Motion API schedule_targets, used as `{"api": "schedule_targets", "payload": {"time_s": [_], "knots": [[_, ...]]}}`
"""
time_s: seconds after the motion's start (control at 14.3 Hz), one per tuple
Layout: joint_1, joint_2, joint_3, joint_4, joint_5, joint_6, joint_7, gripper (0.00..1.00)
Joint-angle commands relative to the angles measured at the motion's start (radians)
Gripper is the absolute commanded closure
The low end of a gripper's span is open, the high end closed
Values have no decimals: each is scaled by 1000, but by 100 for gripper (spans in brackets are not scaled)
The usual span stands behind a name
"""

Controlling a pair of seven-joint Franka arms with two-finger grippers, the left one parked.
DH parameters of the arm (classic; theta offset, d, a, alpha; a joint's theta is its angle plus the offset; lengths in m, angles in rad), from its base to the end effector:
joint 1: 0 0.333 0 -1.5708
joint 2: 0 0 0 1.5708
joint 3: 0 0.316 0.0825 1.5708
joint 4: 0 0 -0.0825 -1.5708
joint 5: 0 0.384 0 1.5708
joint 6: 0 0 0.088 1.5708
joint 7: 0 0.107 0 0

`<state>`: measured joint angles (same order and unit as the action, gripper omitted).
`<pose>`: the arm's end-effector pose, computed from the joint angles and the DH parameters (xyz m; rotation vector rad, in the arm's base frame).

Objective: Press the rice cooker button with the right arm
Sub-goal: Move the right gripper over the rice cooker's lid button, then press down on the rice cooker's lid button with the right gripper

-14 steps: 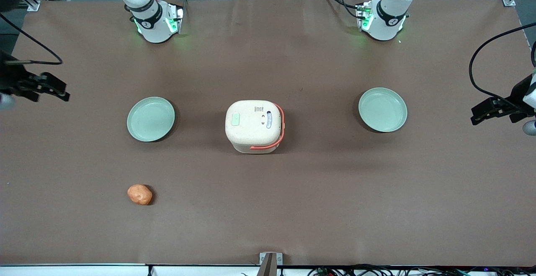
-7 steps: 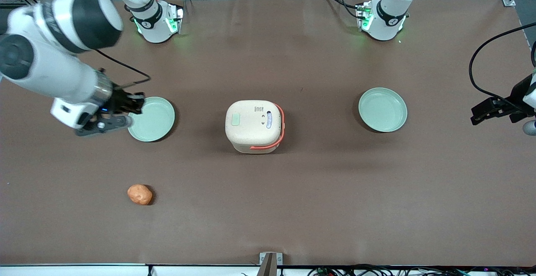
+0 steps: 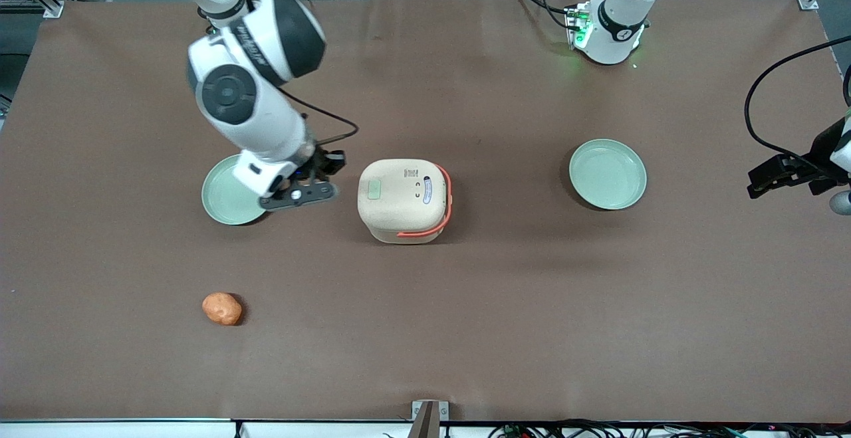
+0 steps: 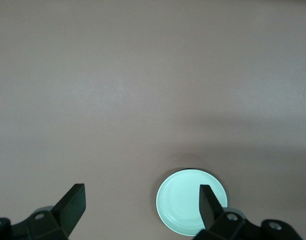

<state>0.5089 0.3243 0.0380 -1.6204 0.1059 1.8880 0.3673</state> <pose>0.5511 0.3418 0.4316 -3.0547 -0.2173 0.1534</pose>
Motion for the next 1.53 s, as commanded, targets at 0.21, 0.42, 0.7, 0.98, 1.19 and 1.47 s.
{"api": "schedule_targets", "payload": {"time_s": [0.21, 0.42, 0.7, 0.98, 1.19, 1.47], "knots": [[83, 94, -12, 7, 67, 108, 79, 100], [89, 114, -12, 8, 67, 128, 96, 100], [76, 114, -13, 10, 66, 129, 94, 100], [80, 124, -13, 10, 61, 134, 96, 100], [91, 148, -15, 7, 60, 164, 96, 100], [89, 165, -15, 8, 58, 175, 94, 100]]}}
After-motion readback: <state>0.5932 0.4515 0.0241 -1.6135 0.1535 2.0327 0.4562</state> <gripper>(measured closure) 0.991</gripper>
